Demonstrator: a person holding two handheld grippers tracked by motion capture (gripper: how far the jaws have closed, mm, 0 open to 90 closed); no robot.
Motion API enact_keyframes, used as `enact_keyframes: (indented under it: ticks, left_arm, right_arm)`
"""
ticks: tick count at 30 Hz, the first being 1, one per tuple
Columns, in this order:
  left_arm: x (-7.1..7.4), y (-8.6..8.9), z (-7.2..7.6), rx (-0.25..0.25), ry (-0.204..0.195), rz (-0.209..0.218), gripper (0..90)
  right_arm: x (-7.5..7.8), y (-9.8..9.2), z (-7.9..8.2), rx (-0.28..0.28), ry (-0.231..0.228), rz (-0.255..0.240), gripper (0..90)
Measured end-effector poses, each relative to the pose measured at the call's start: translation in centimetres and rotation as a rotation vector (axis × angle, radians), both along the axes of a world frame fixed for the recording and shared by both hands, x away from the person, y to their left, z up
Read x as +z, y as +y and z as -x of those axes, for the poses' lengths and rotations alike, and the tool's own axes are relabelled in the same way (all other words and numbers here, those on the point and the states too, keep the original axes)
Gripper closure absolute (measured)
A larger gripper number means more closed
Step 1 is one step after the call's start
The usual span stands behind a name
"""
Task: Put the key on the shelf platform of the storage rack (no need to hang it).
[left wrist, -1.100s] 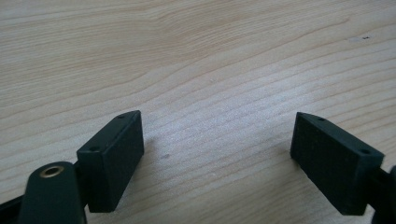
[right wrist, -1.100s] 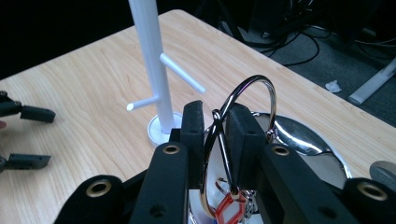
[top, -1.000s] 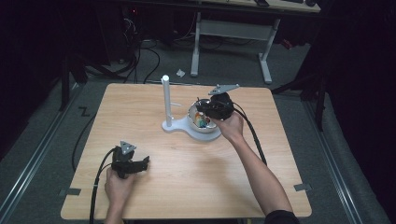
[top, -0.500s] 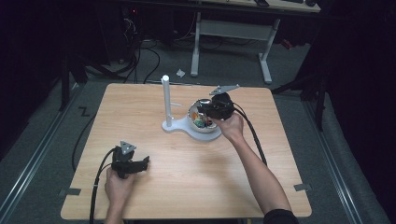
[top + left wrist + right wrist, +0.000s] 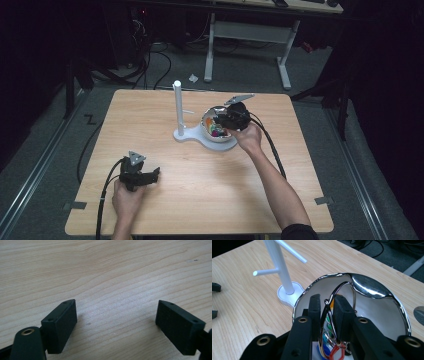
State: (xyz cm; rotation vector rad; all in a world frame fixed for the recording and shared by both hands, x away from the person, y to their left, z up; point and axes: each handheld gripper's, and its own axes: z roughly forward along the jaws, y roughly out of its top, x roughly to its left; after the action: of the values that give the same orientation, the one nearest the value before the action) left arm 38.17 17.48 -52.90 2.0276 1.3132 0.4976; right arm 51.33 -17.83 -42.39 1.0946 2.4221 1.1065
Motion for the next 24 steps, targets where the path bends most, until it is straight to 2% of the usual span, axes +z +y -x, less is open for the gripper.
enact_keyframes:
  ticks: [5,16,24]
  left_arm:
    - [0.00,0.00,0.00,0.000,0.000,0.000,17.8]
    - [0.00,0.00,0.00,0.000,0.000,-0.001,17.9]
    - [0.00,0.00,0.00,0.000,0.000,-0.001,17.9]
  right_arm:
    - [-0.53,0.16,-0.22,-0.005,0.010,0.027,77.3]
    - [-0.95,0.15,-0.24,-0.010,0.022,-0.001,71.8]
    - [-1.00,0.02,0.01,-0.021,0.035,-0.023,61.3]
